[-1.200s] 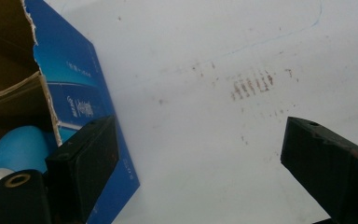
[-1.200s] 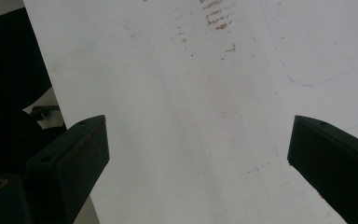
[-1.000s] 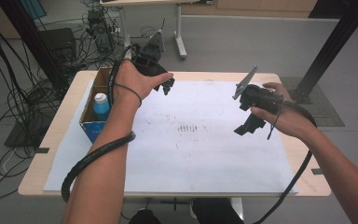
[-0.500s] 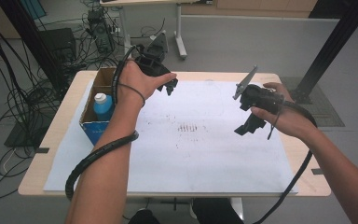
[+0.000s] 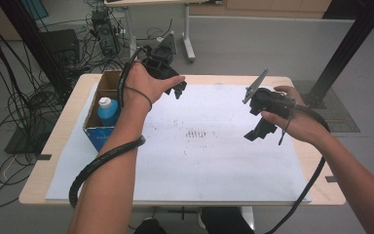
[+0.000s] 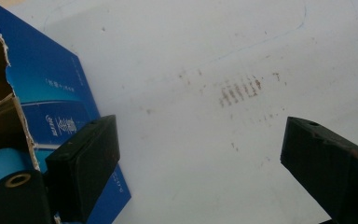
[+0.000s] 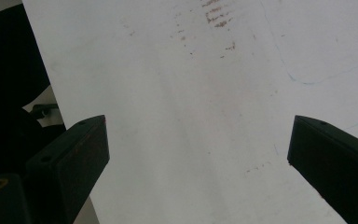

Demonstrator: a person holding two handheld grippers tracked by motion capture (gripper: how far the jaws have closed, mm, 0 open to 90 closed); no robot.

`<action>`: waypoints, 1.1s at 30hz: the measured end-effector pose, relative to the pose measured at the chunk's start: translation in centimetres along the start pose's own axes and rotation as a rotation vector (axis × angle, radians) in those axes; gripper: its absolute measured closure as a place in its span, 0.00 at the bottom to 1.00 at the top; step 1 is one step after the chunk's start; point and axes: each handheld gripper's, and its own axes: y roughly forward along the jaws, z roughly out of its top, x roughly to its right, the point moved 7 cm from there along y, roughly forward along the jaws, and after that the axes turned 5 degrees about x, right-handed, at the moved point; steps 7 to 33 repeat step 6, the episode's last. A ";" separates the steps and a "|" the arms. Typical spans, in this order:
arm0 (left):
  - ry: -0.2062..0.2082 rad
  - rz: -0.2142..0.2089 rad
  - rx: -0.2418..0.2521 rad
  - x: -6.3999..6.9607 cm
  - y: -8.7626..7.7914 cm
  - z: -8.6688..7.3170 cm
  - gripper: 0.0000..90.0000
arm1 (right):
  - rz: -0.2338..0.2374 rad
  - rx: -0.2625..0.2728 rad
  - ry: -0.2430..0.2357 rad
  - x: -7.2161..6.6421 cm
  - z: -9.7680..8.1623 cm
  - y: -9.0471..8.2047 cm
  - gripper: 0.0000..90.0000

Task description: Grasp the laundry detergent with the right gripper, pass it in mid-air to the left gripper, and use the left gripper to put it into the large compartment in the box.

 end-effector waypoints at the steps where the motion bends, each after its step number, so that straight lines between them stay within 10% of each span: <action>1: 0.006 0.002 0.000 0.1 0.0 0.0 0.13 | 0.000 0.000 0.000 0.0 0.0 0.0 0.06; 33: 0.009 -0.002 0.012 0.2 0.2 0.1 0.13 | 0.003 0.003 -0.006 0.0 0.0 0.1 0.06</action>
